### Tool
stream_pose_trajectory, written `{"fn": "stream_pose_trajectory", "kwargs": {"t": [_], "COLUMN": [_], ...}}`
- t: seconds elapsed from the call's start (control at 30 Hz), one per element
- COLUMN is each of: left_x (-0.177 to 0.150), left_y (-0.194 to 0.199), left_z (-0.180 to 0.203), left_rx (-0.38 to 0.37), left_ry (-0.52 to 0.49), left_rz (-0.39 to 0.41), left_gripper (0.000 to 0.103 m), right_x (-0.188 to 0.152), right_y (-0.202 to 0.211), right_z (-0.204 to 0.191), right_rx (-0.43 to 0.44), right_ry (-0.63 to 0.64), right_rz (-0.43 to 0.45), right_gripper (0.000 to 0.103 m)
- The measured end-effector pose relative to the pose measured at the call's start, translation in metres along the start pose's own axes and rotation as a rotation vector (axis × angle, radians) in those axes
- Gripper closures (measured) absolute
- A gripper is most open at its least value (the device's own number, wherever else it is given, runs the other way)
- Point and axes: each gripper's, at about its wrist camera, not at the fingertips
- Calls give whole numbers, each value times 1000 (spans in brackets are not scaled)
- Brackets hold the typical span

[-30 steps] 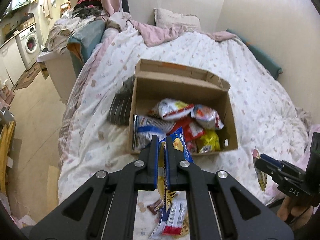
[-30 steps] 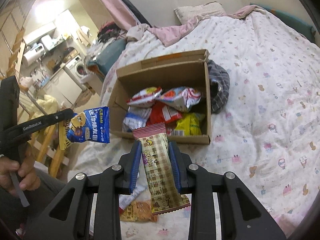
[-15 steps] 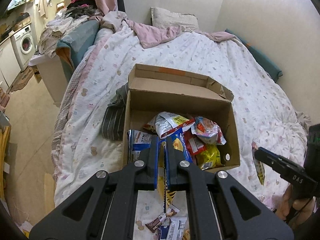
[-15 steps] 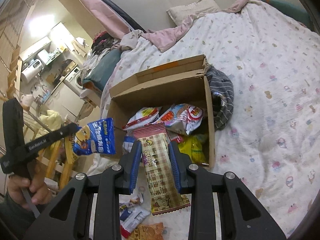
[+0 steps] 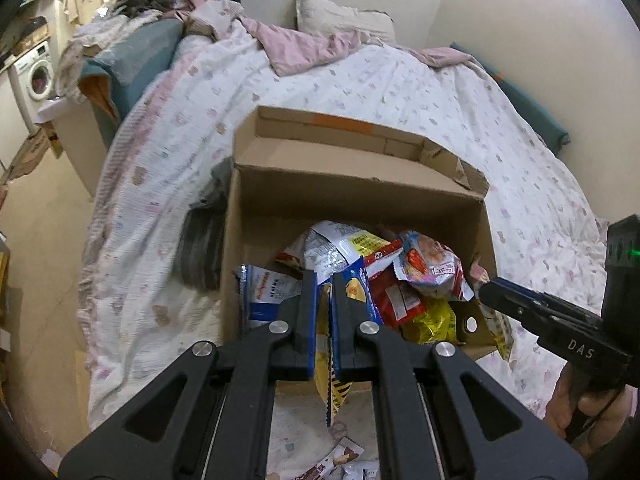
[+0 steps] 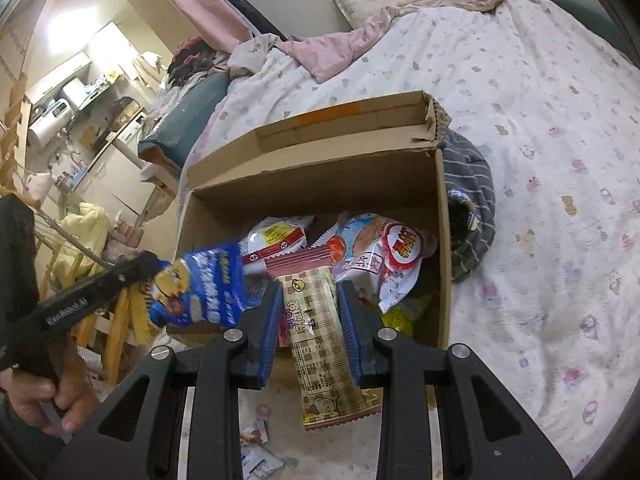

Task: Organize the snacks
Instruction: 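Lift both held snacks and carry them over the box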

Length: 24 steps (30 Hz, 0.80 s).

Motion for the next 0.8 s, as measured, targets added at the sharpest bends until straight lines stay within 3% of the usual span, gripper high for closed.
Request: {"fn": "stream_pose_trajectory", "kwargs": {"t": [0.8], "left_x": [0], "left_y": [-13], "left_z": [-3], "left_rx": [44], "left_ry": [5], "left_rz": [-15], "left_gripper": [98], "right_x": [0], "right_y": [-26], "right_z": [-16], "right_rx": [11], "right_ry": [-1], "right_rz": [-31], "right_gripper": [73]}}
Point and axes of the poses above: each gripper's, at about its wrist camera, not at the fingertips, and y roughly against the way its jaws point, z to its right, x to its top
